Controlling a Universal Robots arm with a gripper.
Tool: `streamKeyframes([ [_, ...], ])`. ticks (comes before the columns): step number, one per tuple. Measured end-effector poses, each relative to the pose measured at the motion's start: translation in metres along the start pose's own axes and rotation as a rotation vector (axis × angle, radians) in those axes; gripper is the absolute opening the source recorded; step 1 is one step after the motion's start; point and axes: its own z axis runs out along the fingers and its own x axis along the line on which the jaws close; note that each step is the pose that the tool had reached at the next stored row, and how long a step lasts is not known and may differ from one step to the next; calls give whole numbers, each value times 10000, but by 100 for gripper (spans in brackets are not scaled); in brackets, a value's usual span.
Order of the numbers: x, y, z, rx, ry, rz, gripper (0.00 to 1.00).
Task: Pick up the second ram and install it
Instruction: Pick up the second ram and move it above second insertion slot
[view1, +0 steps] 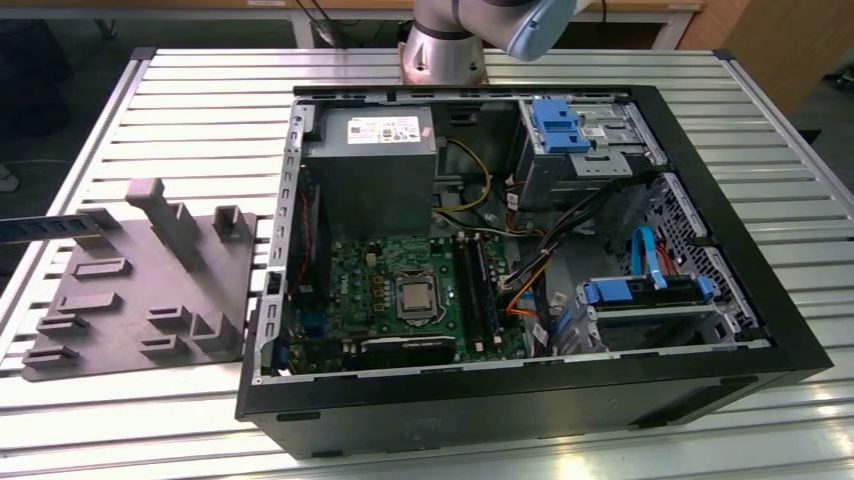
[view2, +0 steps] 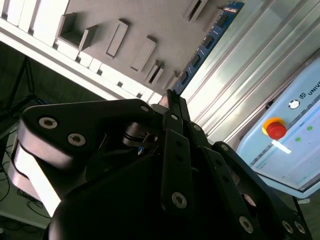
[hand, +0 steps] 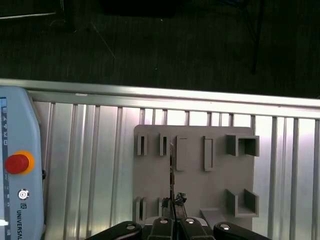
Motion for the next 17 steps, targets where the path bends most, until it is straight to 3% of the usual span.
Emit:
streamKeyframes([
  [17, -3, 4, -130, 0, 0, 0, 11],
])
